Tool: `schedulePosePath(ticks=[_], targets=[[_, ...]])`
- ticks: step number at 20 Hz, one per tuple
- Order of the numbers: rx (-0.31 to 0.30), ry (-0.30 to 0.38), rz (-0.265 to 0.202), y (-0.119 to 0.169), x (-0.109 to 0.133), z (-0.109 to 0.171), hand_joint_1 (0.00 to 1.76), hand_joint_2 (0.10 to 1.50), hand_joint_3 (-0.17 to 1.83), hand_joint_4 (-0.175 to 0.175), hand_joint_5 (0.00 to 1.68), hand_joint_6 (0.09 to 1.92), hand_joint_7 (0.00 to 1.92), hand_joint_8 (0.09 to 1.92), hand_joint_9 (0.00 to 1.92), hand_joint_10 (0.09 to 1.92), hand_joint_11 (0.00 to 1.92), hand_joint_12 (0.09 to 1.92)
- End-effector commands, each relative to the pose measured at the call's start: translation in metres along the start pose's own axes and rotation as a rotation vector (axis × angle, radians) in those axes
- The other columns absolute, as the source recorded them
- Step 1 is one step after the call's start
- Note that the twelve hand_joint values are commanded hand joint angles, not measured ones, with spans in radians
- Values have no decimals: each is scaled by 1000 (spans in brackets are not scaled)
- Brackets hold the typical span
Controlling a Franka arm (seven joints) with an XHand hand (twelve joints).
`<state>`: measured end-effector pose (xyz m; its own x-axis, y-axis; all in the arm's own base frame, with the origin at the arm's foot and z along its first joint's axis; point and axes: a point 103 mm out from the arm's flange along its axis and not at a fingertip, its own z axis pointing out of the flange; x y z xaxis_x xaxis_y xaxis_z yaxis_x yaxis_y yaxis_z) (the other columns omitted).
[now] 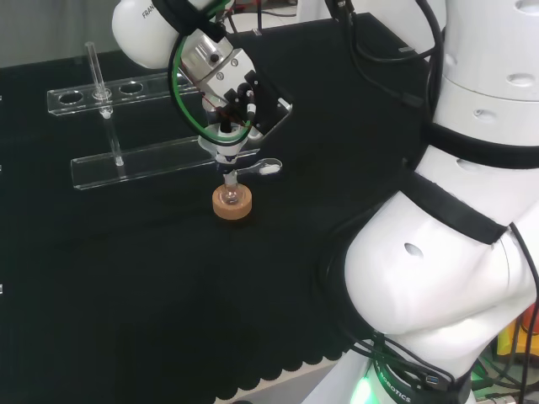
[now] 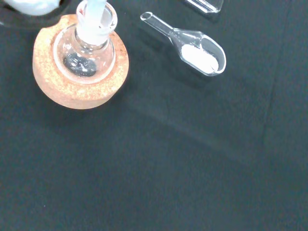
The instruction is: Place the funnel on the round-bottom flask.
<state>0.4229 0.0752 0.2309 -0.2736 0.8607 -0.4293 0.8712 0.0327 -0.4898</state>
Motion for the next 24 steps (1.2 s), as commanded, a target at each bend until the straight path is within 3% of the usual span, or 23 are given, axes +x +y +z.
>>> schedulePosePath(ticks=[1,9,13,19,24], targets=[[11,4,-3,2,0,6,724,705,480,-47,474,245,544,777,951,607,473,1296],[12,1,-2,1,2,5,714,705,482,-51,409,219,506,772,922,602,472,1295],[14,15,-10,2,2,9,684,695,486,-53,260,87,379,797,804,644,454,1309],[60,11,-20,3,-1,12,626,656,452,-49,140,87,191,754,698,655,421,1326],[46,18,-21,-2,-4,12,561,628,398,-45,88,87,99,726,644,669,389,1348]])
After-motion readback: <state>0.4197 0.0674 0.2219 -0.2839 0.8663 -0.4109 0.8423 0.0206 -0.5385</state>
